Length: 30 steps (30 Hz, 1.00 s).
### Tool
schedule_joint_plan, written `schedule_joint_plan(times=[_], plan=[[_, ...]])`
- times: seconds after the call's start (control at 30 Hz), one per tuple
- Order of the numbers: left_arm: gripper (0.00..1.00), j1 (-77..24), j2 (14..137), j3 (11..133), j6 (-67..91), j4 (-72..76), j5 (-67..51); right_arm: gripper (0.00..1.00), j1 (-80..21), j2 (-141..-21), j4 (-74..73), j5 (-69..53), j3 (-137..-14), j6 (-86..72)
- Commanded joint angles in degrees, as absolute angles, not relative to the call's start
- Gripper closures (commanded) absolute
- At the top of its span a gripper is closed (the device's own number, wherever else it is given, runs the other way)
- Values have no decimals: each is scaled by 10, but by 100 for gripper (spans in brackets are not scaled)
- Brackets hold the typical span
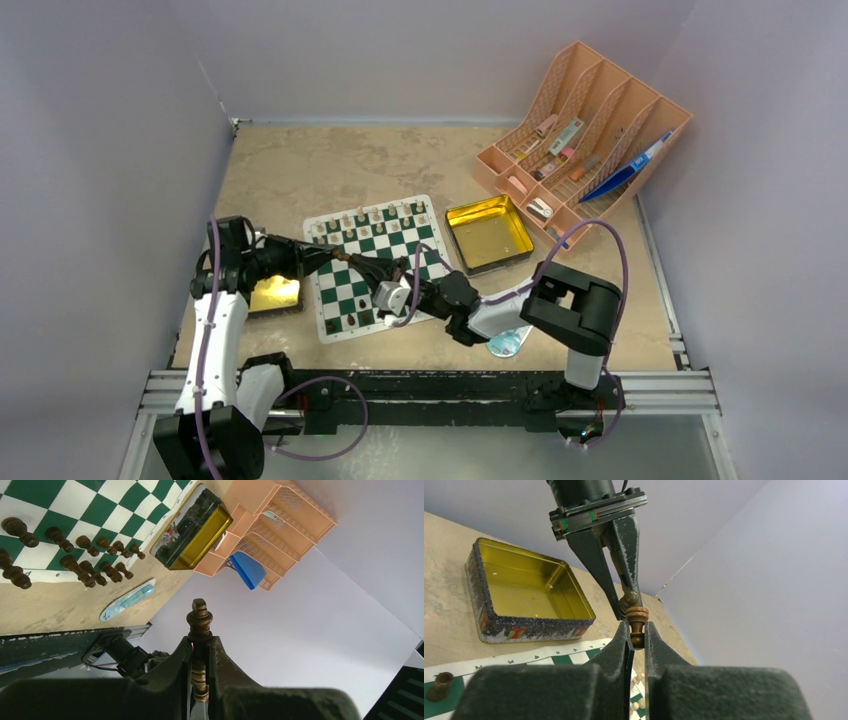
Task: Set up the chess pieces on the board
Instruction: Pick up the chess piece from the storage box, then place the chess piece on the chessboard.
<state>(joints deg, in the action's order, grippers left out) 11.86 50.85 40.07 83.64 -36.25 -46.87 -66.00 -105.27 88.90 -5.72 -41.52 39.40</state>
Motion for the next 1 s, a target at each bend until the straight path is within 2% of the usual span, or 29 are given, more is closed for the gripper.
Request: schedule_joint_plan(times=[0.0, 0.17, 0.3, 0.37, 0.43, 0.47, 0.53, 0.6, 0.77, 0.97], plan=[[100, 116, 499, 400, 853, -339, -450, 100, -664, -1010, 1138, -56, -388, 351], [100, 117, 494, 429, 799, -327, -377, 100, -664, -963, 1163, -14, -322, 278], [100, 116, 499, 454, 661, -310, -288, 100, -664, -888, 1100, 75, -278, 190], [100, 115, 487, 452, 589, -304, -265, 100, -664, -837, 994, 125, -281, 149], [100, 115, 449, 428, 538, -269, -276, 100, -664, -771, 804, 167, -317, 86], [100, 114, 429, 412, 515, -247, -289, 100, -661, -750, 637, 186, -352, 30], [100, 114, 395, 387, 469, -205, -319, 100, -651, -744, 416, 226, -439, -48], [100, 114, 375, 374, 416, -181, -348, 100, -649, -758, 275, 230, -506, -71], [100, 114, 324, 356, 309, -160, -376, 100, -647, -804, 28, 200, -626, -140], [100, 106, 289, 317, 267, -145, -389, 100, -629, -897, -174, 151, -764, -157]])
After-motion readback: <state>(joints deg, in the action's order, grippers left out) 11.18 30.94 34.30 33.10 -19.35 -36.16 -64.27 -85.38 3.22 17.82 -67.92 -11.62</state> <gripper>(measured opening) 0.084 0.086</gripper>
